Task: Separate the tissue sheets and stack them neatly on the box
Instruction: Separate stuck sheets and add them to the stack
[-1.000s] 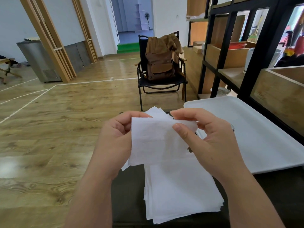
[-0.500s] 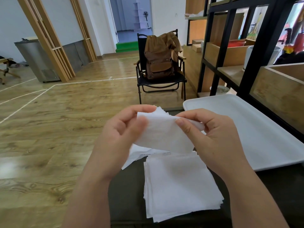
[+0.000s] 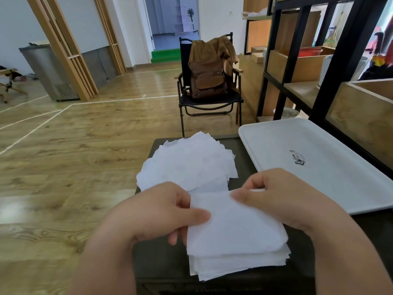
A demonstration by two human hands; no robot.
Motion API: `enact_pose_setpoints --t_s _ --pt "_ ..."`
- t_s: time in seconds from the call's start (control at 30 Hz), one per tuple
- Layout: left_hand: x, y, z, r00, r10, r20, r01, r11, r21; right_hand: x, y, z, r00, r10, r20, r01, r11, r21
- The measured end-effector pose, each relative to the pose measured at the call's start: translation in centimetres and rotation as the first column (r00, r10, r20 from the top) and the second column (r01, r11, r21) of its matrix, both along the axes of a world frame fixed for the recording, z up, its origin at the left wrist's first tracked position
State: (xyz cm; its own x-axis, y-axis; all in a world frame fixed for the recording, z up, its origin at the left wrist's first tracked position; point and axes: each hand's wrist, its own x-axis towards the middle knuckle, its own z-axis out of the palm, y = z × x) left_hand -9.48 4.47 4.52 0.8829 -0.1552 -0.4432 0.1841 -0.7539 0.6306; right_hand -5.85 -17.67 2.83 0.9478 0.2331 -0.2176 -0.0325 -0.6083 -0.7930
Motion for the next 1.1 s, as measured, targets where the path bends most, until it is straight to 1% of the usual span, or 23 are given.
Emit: enact_pose_setpoints --t_s 0.07,0.1,0.13,0.17,0.2,0.23,0.27,0.3,0.33,0.37,0.43,0.47,0.53,0.6,0.67,0.8,0.87,0.97,1.03,1.07,1.1 --pt "0.2 0.0 -0.3 0.995 -0.034 -0.094 0.04 0.997 0.062 0.3 0.1 -0.5 1.0 -0.018 -0.004 0.018 0.994 -0.111" --pt "0.2 0.1 -0.3 0.993 -0.031 -0.116 0.04 0.997 0.072 0.4 0.2 -0.6 1.0 -0.027 -0.001 0.026 0.989 -0.144" --pt "0.3 0.4 -0.3 0.993 -0.003 -0.114 0.012 0.997 0.077 0.5 0.2 -0.7 0.999 -0.033 0.004 0.033 0.986 -0.166" --pt "0.5 0.8 -0.5 0.995 0.062 -0.079 -0.055 0.995 0.085 0.5 0.2 -0.7 0.999 -0.035 0.016 0.037 0.983 -0.18" --pt "0.9 1.2 -0.9 0.987 0.16 0.0 -0.16 0.982 0.099 0.6 0.1 -0.8 0.999 -0.031 0.036 0.037 0.982 -0.186" --pt "1.4 1.6 -1.5 0.955 0.271 0.12 -0.285 0.951 0.117 0.6 0.1 -0.9 0.998 -0.023 0.059 0.034 0.982 -0.187" --pt "2.0 1.9 -2.3 0.891 0.366 0.269 -0.408 0.905 0.12 0.6 0.0 -0.9 0.996 -0.018 0.083 0.033 0.982 -0.187" --pt "2.6 2.0 -3.1 0.81 0.417 0.413 -0.493 0.865 0.092 0.6 -0.1 -0.9 0.994 -0.021 0.106 0.041 0.982 -0.184" --pt "3.1 2.0 -3.8 0.75 0.423 0.509 -0.517 0.854 0.051 0.7 -0.2 -0.9 0.991 -0.04 0.131 0.062 0.984 -0.168" --pt "3.6 1.8 -4.4 0.731 0.392 0.558 -0.489 0.872 0.029 0.8 -0.2 -0.9 0.984 -0.073 0.161 0.095 0.986 -0.138" --pt "4.3 1.4 -6.0 0.783 0.27 0.56 -0.376 0.923 0.081 1.0 -0.3 -0.8 0.964 -0.153 0.217 0.173 0.982 -0.074" --pt "4.6 1.2 -6.7 0.808 0.23 0.543 -0.342 0.932 0.115 1.1 -0.3 -0.8 0.954 -0.18 0.24 0.199 0.978 -0.058" --pt "5.1 0.9 -7.6 0.824 0.204 0.529 -0.324 0.935 0.144 1.2 -0.3 -1.0 0.941 -0.201 0.271 0.222 0.974 -0.047" --pt "5.5 0.7 -8.1 0.821 0.186 0.54 -0.321 0.932 0.167 1.3 -0.3 -1.1 0.938 -0.205 0.281 0.225 0.974 -0.041" --pt "5.6 0.6 -8.2 0.801 0.197 0.566 -0.346 0.923 0.168 1.4 -0.3 -1.2 0.937 -0.206 0.281 0.222 0.975 -0.027" --pt "5.4 0.6 -7.9 0.722 0.244 0.647 -0.416 0.901 0.124 1.5 -0.2 -1.2 0.938 -0.204 0.279 0.218 0.976 -0.018" --pt "5.5 0.6 -7.9 0.687 0.217 0.694 -0.418 0.898 0.133 1.5 -0.2 -1.2 0.941 -0.199 0.274 0.209 0.978 -0.011" --pt "5.6 0.8 -7.9 0.666 0.184 0.723 -0.411 0.899 0.15 1.4 -0.3 -1.2 0.941 -0.196 0.276 0.198 0.98 0.023" --pt "5.5 0.6 -7.4 0.638 0.229 0.735 -0.414 0.907 0.077 1.4 -0.2 -1.1 0.935 -0.201 0.292 0.195 0.979 0.05" --pt "5.3 0.4 -7.0 0.616 0.289 0.733 -0.418 0.909 -0.007 1.3 -0.2 -0.9 0.931 -0.208 0.301 0.196 0.978 0.068" --pt "5.1 0.1 -6.4 0.591 0.384 0.709 -0.421 0.897 -0.135 1.3 -0.1 -0.8 0.926 -0.214 0.31 0.196 0.977 0.089"
